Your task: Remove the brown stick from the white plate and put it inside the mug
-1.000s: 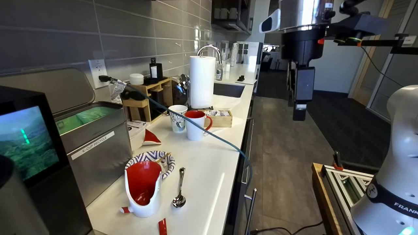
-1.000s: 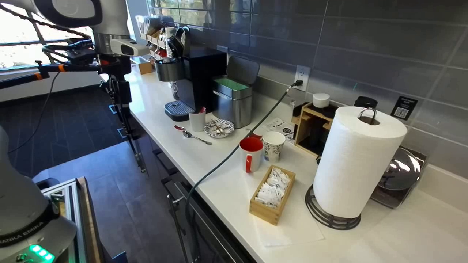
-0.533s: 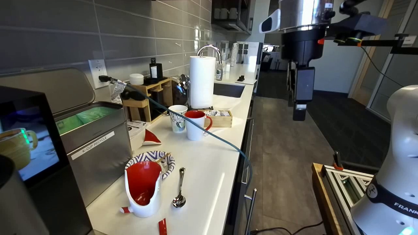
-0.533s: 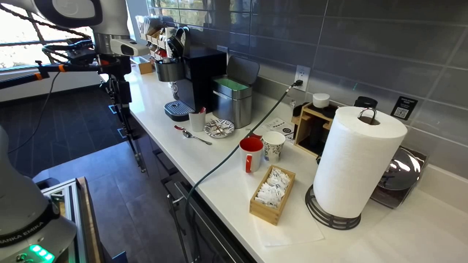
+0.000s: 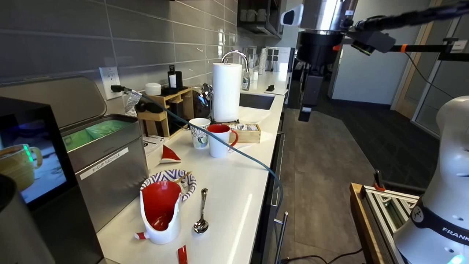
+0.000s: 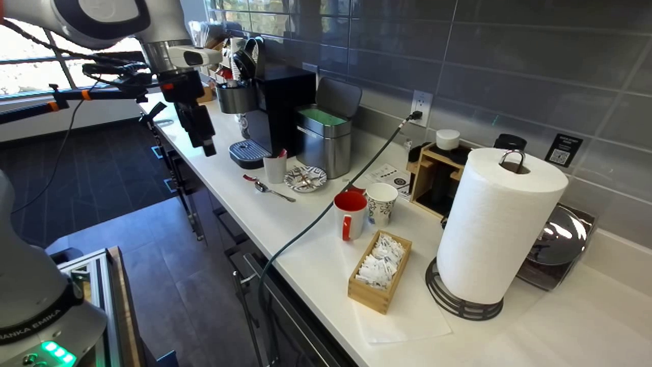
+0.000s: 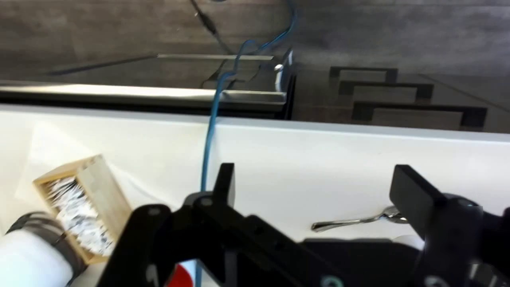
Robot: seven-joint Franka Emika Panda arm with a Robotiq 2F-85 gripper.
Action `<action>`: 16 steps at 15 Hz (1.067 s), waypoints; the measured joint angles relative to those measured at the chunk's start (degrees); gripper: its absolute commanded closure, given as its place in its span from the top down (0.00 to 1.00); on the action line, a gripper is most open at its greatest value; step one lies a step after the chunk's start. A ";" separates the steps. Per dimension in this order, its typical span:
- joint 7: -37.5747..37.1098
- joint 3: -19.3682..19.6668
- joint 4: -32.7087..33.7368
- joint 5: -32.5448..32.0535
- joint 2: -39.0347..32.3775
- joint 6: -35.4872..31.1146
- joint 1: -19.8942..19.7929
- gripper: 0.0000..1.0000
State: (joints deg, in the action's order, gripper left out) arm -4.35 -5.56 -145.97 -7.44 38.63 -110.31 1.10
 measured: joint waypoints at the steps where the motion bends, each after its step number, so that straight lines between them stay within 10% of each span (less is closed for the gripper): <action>1: 1.36 0.35 -0.04 -3.40 -0.88 -2.93 -1.01 1.00; 8: 11.22 4.87 2.98 -19.12 -10.36 -30.83 -5.12 1.00; 16: 15.11 5.58 10.93 -17.90 -21.70 -56.75 -4.34 1.00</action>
State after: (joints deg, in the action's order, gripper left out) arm 10.76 0.02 -135.04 -25.34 16.93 -167.06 -3.24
